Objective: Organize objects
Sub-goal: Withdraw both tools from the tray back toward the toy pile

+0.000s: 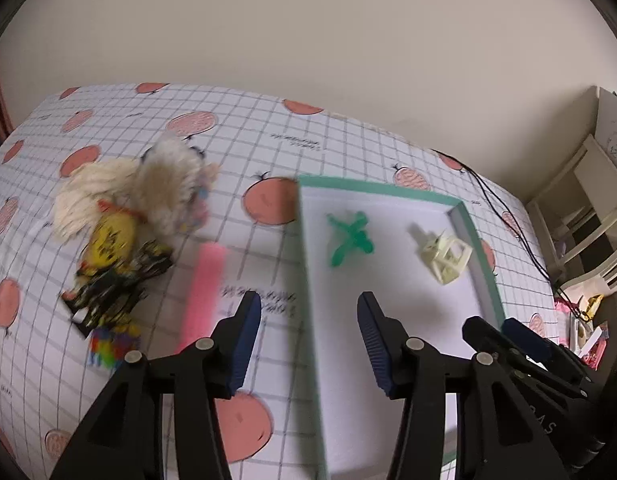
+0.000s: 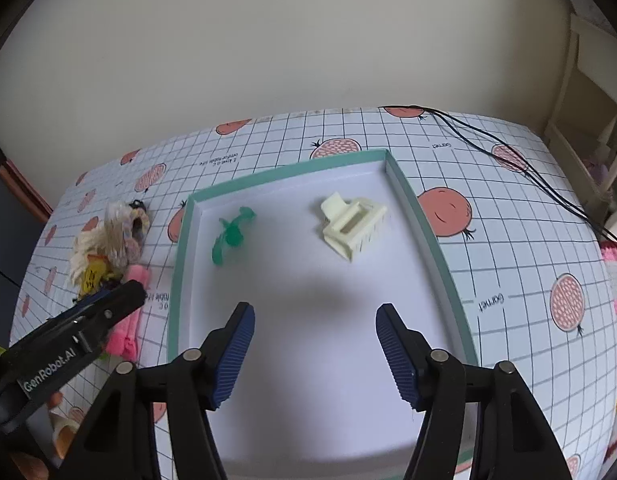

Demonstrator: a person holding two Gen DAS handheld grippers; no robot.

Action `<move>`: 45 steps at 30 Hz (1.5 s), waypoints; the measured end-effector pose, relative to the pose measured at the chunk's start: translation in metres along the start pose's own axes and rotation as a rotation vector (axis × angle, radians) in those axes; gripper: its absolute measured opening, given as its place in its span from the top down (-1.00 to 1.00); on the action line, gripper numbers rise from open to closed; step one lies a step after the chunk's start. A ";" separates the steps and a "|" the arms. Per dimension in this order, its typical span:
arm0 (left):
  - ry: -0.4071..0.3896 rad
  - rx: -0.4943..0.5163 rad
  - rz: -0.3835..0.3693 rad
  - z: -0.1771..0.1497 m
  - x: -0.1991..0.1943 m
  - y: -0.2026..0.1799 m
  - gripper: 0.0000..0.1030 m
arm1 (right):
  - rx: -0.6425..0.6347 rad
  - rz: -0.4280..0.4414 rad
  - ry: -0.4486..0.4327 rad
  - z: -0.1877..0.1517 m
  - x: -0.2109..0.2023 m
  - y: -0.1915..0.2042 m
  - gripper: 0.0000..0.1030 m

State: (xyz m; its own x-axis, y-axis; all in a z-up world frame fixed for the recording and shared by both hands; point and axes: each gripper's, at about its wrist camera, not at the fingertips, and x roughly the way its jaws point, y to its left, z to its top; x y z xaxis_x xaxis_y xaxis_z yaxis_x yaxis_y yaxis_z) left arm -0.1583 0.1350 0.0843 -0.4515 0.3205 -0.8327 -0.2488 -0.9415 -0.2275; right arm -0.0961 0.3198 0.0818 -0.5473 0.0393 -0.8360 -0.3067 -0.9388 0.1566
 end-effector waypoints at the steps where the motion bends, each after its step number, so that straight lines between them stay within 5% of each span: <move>1: -0.002 -0.007 0.001 -0.003 -0.003 0.004 -0.01 | -0.006 -0.004 -0.003 -0.003 -0.001 0.001 -0.37; 11: -0.014 -0.037 0.024 -0.026 -0.007 0.025 -0.55 | -0.029 -0.009 0.001 -0.021 0.001 0.001 -0.41; 22: -0.050 -0.065 0.059 -0.027 -0.014 0.043 -0.79 | 0.003 0.019 -0.007 -0.025 0.002 -0.006 -0.85; 25: -0.059 -0.093 0.062 -0.027 -0.015 0.049 -1.00 | 0.001 0.016 -0.006 -0.026 0.003 -0.005 -0.96; 45: -0.083 -0.124 0.093 -0.025 -0.027 0.057 -1.00 | -0.016 -0.036 -0.001 -0.019 -0.001 0.006 -1.00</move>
State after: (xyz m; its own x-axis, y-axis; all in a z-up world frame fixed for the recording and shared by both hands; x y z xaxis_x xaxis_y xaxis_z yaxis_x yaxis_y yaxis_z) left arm -0.1383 0.0698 0.0812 -0.5381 0.2344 -0.8096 -0.0976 -0.9714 -0.2164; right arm -0.0825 0.3073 0.0733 -0.5371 0.0732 -0.8403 -0.3136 -0.9422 0.1184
